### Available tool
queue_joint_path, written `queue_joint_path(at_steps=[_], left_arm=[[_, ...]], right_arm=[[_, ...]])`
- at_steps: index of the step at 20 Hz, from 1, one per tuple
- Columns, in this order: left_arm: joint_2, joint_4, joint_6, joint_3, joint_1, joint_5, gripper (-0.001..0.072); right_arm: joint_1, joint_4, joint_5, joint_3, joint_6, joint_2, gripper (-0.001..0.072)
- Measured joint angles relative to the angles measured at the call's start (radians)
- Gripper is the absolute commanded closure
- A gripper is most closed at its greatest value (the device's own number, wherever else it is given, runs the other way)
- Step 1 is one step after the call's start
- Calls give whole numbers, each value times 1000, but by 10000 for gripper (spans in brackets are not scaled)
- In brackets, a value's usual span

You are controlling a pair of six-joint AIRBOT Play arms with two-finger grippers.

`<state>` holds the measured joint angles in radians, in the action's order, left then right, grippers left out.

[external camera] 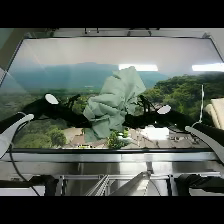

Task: Fold the shirts.

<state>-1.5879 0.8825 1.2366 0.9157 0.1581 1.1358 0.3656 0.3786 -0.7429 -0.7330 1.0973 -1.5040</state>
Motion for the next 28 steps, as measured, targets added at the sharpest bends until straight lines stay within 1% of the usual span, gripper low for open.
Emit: queue_joint_path(at_steps=[2, 4, 7, 9, 12, 14, 17, 20, 22, 25, 27, 28], left_arm=[[-31, 15, -6, 68, 41, 19, 698], [-16, 42, -6, 127, 53, 32, 698], [106, 23, 3, 204, 16, 152, 698], [233, 23, 24, 245, -42, 215, 697], [467, 16, 42, 297, -132, 261, 694], [638, 6, 47, 331, -186, 254, 693], [862, 29, 39, 356, -271, 180, 692], [981, 119, 35, 345, -370, 163, 691], [996, 131, 16, 299, -417, 151, 691], [905, 58, -66, 232, -418, 97, 691], [779, 34, -113, 226, -387, 12, 692], [700, 25, -135, 244, -369, -31, 695]], right_arm=[[-14, -18, -63, -7, -31, 18, 694], [-64, -18, -142, -11, -52, 76, 694], [-220, -19, -277, -16, -64, 256, 694], [-374, -51, -350, -23, -68, 423, 693], [-636, -205, -416, -34, -74, 694, 693], [-784, -314, -441, -49, -78, 856, 692], [-869, -420, -460, -72, -94, 978, 692], [-898, -496, -438, -82, -143, 1015, 692], [-892, -481, -412, -84, -160, 991, 693], [-801, -441, -376, -86, -207, 883, 693], [-694, -410, -286, -87, -261, 748, 691], [-648, -403, -235, -91, -294, 672, 648]])
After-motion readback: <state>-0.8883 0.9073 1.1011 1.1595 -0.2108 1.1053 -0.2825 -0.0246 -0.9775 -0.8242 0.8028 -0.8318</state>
